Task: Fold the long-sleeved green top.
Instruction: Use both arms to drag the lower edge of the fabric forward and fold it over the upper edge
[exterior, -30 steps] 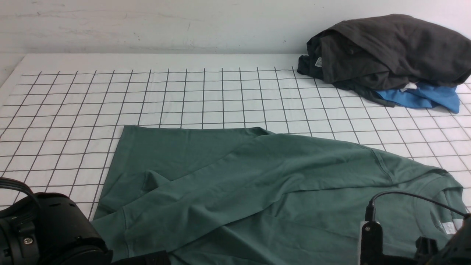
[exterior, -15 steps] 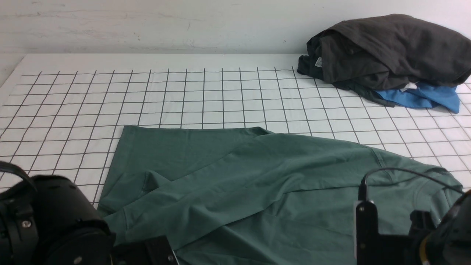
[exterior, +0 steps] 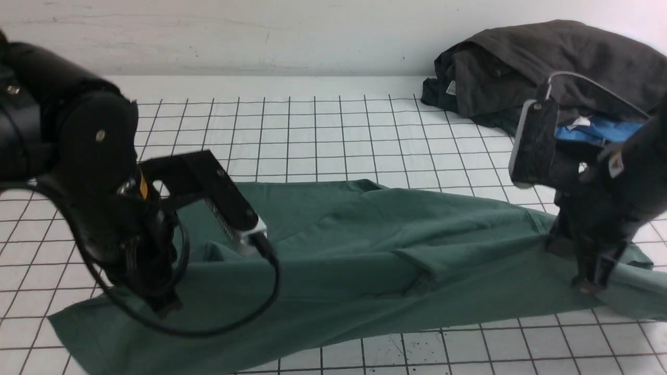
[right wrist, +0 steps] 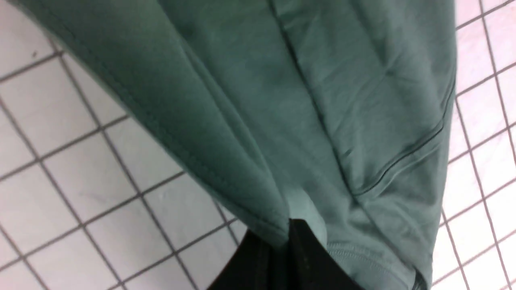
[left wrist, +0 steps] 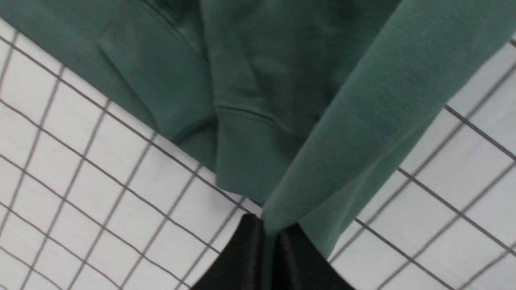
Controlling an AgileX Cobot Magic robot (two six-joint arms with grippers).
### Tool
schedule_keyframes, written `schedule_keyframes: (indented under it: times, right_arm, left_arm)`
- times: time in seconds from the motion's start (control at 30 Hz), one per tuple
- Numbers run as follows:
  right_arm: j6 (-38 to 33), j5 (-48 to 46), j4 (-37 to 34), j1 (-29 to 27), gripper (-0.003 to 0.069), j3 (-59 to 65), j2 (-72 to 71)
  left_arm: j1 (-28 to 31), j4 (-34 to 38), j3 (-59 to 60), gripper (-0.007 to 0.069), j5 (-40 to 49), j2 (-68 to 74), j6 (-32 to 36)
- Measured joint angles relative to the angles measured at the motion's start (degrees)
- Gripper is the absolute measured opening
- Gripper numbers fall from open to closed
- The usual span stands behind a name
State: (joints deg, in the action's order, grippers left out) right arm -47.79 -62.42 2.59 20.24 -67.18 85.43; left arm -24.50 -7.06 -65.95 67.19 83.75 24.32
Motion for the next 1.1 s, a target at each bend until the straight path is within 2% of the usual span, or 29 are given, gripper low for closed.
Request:
schedule_keyframes:
  times: [0.13, 0.4, 0.77, 1.1]
  right_arm:
    - [-0.8, -2.2, -1.4, -1.1, 0.0017, -7.1, 7.3]
    - [-0.9, -3.7, -1.4, -1.7, 0.0017, -16.5, 17.8]
    - [-1.8, -2.5, -3.0, -7.6, 0.0017, -24.3, 26.7]
    - [-2.3, 1.5, -4.3, -8.0, 0.0017, -31.4, 35.5]
  left_arm:
    - [3.1, -0.3, -9.0, 0.0013, 0.0, 7.1, 1.0]
    - [5.1, -0.9, -23.6, 0.0013, 0.2, 20.3, 5.2]
    - [8.1, -2.1, -34.6, 0.0013, -1.2, 30.6, 6.0]
    - [10.8, -1.8, -37.6, 0.0014, -6.7, 37.7, 6.1]
